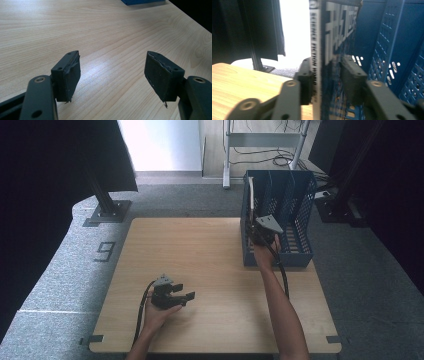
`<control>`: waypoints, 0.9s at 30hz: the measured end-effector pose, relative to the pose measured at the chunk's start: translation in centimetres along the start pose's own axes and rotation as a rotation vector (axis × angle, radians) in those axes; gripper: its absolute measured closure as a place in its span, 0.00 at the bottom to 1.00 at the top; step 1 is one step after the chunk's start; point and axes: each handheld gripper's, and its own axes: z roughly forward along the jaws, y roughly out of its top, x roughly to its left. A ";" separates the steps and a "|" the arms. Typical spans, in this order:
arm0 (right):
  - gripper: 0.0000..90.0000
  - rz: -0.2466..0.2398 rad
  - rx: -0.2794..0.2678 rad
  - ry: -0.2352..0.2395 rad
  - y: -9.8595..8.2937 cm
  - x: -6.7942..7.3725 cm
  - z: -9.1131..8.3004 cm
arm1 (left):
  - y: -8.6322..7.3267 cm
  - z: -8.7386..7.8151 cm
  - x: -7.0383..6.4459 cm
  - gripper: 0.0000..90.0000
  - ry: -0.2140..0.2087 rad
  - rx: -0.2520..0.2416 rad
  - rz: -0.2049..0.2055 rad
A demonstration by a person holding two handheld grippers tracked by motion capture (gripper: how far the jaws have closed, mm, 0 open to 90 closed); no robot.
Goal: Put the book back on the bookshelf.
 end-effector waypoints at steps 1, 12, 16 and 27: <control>0.76 -0.011 -0.001 0.002 0.0 0.0 0.0 | 0.0 0.0 0.0 0.33 0.000 0.001 0.001; 0.85 -0.061 -0.029 -0.058 -0.1 -0.3 0.8 | 0.0 0.0 0.2 0.33 0.000 0.002 -0.002; 0.85 -0.062 -0.037 -0.051 -0.2 -0.4 1.0 | -0.1 0.1 0.2 0.33 0.002 0.003 -0.002; 0.83 -0.067 -0.016 -0.043 0.3 -0.1 1.7 | 0.0 -0.1 0.2 0.33 0.003 0.004 0.001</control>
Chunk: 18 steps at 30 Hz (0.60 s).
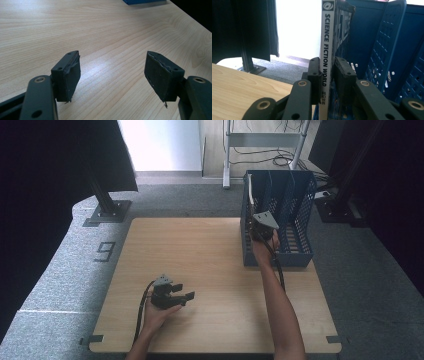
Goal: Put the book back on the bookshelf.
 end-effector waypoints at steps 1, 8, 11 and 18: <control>0.83 0.004 0.000 -0.001 0.0 0.0 0.1 | 0.0 0.0 0.0 0.33 0.000 -0.001 -0.001; 0.77 0.005 0.003 0.018 0.0 0.2 0.2 | 0.0 -0.1 0.0 0.33 -0.001 -0.004 -0.003; 0.71 0.017 0.004 0.028 -0.1 0.2 0.1 | 0.0 -0.1 0.0 0.33 -0.002 -0.004 -0.002; 0.61 0.028 0.014 0.040 -0.5 -0.2 -0.3 | 0.0 0.2 -0.2 0.33 -0.005 0.004 0.001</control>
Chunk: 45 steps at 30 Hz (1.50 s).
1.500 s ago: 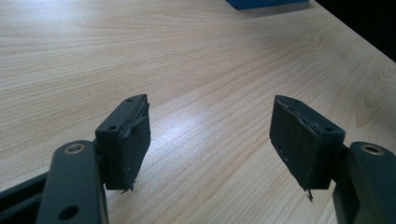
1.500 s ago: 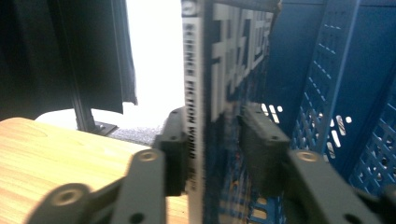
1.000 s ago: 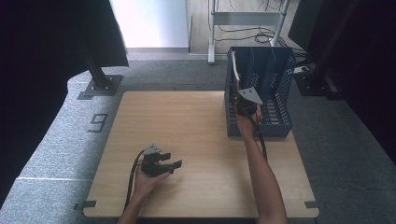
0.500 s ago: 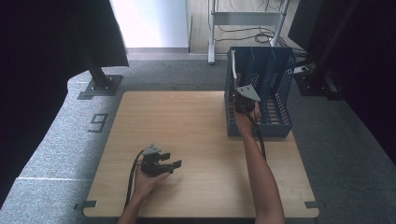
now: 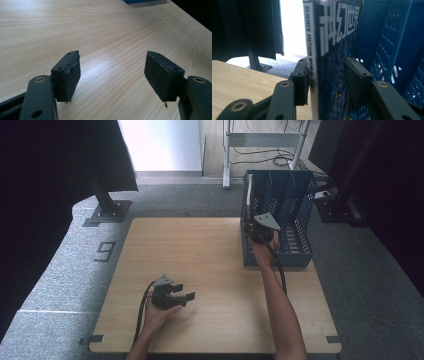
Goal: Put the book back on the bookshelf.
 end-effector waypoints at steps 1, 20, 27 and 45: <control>0.60 0.004 0.001 0.002 0.0 -0.1 0.0 | 0.0 0.0 0.0 0.33 0.000 0.000 0.000; 0.52 0.016 -0.013 0.064 0.3 0.3 -2.4 | 0.0 0.2 -0.2 0.33 -0.001 0.007 0.007; 0.51 0.035 0.001 0.092 0.2 0.3 -3.6 | 0.0 0.2 -0.3 0.33 0.003 0.004 0.010; 0.52 0.043 -0.003 0.161 -1.0 0.1 -7.7 | 0.1 0.0 -0.5 0.33 0.015 -0.002 0.023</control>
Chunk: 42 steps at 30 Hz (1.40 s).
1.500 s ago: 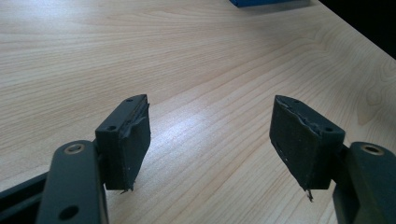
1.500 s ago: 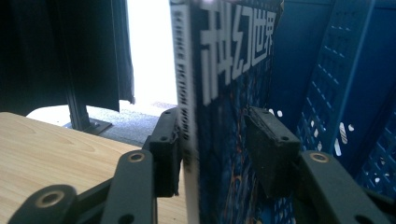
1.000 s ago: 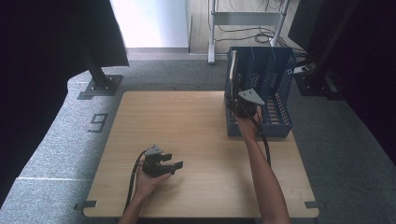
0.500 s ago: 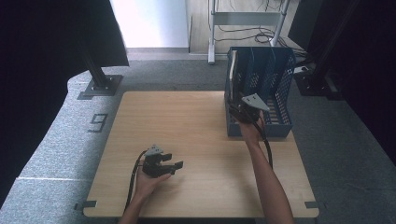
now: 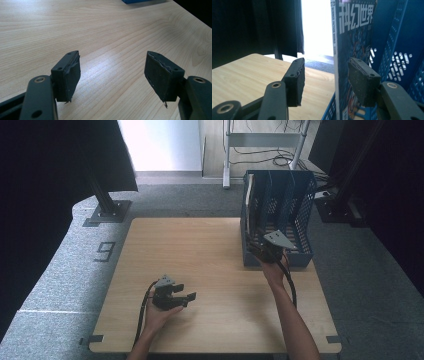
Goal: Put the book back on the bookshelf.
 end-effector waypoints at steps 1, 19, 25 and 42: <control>0.52 0.000 0.003 0.007 -0.2 0.0 -0.2 | 0.0 0.0 0.0 0.33 0.000 0.000 0.000; 0.52 0.031 0.032 0.075 -3.8 0.6 -5.4 | 0.1 -0.2 0.5 0.33 0.003 -0.010 -0.013; 0.52 0.024 0.069 0.097 -5.0 0.7 -7.1 | 0.1 -0.2 0.6 0.33 0.003 -0.009 -0.014; 0.51 0.036 0.134 0.150 -7.9 1.8 -8.8 | 0.2 -0.3 0.7 0.33 0.004 -0.012 -0.015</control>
